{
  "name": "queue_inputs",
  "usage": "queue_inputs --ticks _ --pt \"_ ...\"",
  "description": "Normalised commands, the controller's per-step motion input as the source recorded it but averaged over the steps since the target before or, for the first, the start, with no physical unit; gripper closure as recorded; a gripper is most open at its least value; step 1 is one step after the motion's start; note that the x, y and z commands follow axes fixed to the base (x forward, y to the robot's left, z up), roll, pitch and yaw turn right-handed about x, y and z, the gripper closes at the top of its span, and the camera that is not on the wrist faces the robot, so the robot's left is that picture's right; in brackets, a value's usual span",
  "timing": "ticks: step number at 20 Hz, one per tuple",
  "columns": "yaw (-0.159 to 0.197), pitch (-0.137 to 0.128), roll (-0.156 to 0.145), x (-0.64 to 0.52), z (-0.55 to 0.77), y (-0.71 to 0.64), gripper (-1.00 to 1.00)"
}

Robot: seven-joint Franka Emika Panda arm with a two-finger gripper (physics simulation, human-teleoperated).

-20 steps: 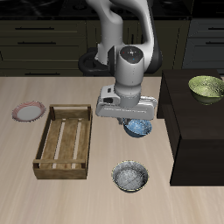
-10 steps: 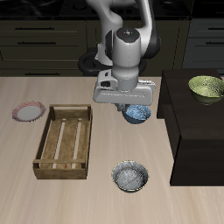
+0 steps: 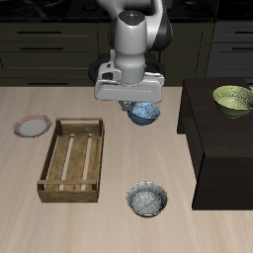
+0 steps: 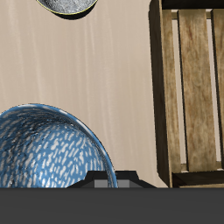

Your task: Place the blue bowl in the wooden tray

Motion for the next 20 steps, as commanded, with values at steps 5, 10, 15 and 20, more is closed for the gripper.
queue_inputs --ticks 5,10,15,20 --pt "-0.026 -0.012 -0.048 0.13 0.18 -0.37 1.0" --pt "-0.027 0.004 -0.047 0.21 0.1 -0.43 1.0" --pt "-0.01 0.023 -0.058 0.19 -0.03 -0.42 1.0" --pt "-0.012 -0.005 -0.04 0.06 0.01 -0.25 1.0"
